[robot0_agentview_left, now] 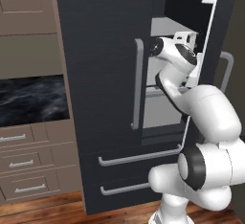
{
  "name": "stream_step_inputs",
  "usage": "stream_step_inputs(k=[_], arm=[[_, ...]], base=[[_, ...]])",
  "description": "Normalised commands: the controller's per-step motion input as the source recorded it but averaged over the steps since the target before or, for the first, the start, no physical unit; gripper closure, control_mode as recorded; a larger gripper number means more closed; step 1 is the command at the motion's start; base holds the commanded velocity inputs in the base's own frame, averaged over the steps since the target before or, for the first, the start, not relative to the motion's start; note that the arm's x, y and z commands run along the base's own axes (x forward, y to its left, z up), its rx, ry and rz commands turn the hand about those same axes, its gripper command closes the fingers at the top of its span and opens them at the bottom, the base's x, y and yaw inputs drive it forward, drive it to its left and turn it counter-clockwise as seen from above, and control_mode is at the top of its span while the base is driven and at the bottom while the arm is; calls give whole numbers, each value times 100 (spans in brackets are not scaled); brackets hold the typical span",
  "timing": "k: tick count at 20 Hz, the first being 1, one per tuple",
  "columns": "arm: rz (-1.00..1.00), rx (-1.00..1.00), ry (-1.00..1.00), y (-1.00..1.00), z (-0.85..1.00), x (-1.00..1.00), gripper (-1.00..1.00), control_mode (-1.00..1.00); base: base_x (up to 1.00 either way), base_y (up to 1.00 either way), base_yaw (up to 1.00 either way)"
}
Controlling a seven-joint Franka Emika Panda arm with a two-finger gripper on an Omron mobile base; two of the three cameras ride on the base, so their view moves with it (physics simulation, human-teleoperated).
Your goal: Retrieve the pear and banana from the fridge and place them into the bowl on the dining table.
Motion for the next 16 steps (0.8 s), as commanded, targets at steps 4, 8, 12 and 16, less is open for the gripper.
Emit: stream_step_inputs(k=[4, 8, 12, 16], arm=[[-23, 0, 0, -100, -1, -68, -100, -100], [-26, 0, 0, -100, 0, -88, -100, -100], [-16, 1, 0, -100, 0, -24, -100, -100], [-1, 0, -2, -96, -8, 11, -100, -100]], base=[[0, 0, 0], [0, 0, 0], [0, 0, 0], [0, 0, 0]])
